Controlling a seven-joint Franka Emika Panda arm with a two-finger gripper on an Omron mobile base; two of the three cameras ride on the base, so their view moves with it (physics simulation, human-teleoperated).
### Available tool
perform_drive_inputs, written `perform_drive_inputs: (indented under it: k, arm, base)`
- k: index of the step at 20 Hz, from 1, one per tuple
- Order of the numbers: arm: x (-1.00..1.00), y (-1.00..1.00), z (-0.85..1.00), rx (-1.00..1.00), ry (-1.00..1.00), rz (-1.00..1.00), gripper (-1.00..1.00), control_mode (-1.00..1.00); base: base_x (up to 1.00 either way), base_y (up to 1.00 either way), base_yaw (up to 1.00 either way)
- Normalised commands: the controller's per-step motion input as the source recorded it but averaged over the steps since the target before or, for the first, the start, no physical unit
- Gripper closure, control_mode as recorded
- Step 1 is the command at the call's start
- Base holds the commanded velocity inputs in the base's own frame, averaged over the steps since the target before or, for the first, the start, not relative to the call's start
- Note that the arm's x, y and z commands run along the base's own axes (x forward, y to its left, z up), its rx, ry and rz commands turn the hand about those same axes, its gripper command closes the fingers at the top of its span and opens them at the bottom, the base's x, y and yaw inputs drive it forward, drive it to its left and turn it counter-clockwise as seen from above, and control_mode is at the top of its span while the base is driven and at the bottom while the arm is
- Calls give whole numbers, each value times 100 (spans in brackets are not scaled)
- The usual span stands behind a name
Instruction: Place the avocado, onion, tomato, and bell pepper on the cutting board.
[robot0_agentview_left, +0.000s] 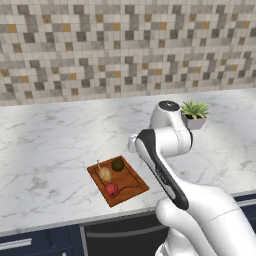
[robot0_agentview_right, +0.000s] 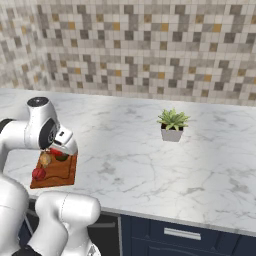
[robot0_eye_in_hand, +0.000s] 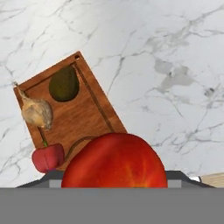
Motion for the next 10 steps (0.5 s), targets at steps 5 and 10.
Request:
perform_drive_inputs:
  k: [5,10]
  arm:
    - [0,20,-3,2,7,0,100,-100]
    - [0,22,-23,0,0,0,100,-100]
  base:
    - [0,0,0]
    - [0,0,0]
